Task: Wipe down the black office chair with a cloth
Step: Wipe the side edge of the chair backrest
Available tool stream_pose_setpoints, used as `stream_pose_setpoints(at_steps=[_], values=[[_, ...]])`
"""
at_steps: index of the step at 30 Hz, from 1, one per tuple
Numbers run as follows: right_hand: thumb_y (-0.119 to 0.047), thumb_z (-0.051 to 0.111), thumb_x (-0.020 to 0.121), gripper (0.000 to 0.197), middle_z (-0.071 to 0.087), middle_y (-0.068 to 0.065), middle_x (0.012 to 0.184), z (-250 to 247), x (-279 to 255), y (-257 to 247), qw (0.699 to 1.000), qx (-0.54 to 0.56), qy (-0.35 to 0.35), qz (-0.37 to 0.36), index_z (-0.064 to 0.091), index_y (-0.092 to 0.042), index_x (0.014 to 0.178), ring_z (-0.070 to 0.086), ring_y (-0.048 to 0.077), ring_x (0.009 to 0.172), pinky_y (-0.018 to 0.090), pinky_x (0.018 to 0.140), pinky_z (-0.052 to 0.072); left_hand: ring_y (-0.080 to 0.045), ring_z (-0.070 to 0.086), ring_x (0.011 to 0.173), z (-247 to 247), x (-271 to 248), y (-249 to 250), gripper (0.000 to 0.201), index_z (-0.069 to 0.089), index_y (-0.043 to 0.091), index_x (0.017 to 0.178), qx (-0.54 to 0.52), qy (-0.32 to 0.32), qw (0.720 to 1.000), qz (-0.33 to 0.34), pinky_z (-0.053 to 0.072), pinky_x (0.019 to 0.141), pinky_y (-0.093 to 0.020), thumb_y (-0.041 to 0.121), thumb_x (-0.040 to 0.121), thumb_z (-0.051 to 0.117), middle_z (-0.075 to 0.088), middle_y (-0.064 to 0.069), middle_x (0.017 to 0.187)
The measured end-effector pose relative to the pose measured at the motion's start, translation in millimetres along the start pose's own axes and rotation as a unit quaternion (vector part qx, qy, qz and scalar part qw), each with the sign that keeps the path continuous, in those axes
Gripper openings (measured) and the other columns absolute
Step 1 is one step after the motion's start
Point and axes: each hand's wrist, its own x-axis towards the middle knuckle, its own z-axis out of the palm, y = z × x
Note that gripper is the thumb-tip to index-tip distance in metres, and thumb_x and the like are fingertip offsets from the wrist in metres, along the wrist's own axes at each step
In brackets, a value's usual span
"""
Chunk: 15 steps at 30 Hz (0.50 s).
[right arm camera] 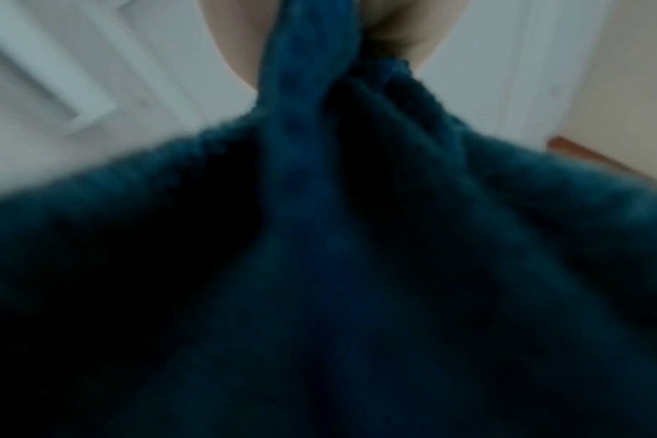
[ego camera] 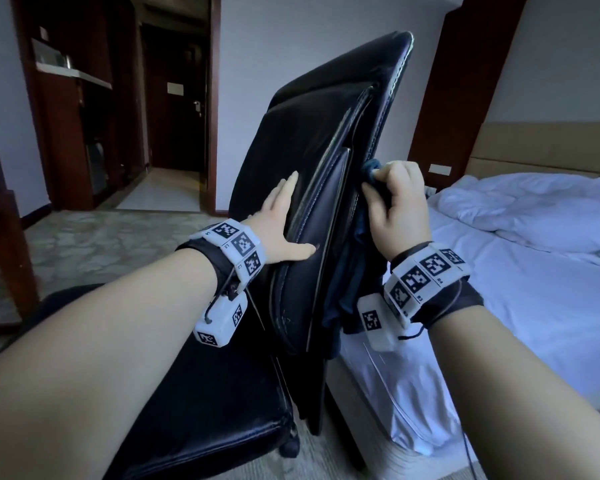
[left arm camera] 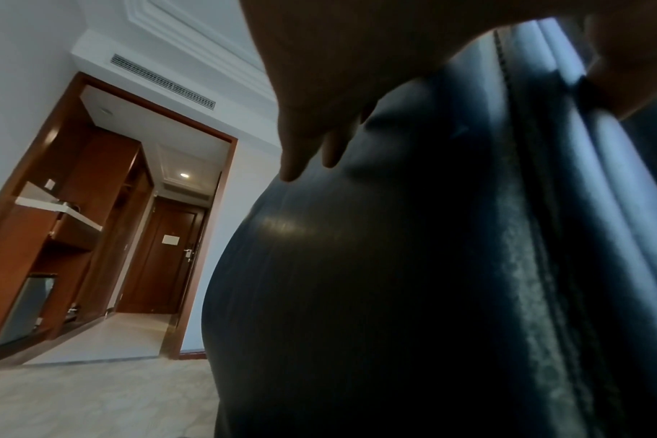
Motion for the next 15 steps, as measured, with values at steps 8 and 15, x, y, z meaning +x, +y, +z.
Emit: stream_pose_setpoints(at_steps=[8, 15], values=[[0.004, 0.056, 0.082, 0.008, 0.049, 0.024, 0.094, -1, -12, 5, 1.000, -0.005, -0.006, 0.001, 0.057, 0.007, 0.089, 0.035, 0.000, 0.086, -0.002, 0.087, 0.028, -0.023, 0.032, 0.135, 5, -6, 14, 0.111, -0.021, 0.034, 0.143, 0.002, 0.014, 1.000, -0.016, 0.018, 0.114, -0.052, 0.031, 0.078, 0.068, -0.013, 0.003, 0.156], [-0.004, 0.051, 0.091, 0.014, 0.041, -0.017, 0.075, -3, -12, -4, 0.987, 0.034, -0.055, 0.147, 0.039, -0.011, 0.091, 0.045, -0.008, 0.067, 0.000, 0.065, 0.034, -0.032, 0.028, 0.136, 5, -6, 11, 0.109, -0.024, 0.035, 0.142, -0.018, -0.006, 1.000, -0.003, 0.038, 0.102, -0.036, 0.029, 0.080, 0.065, -0.018, 0.007, 0.154]])
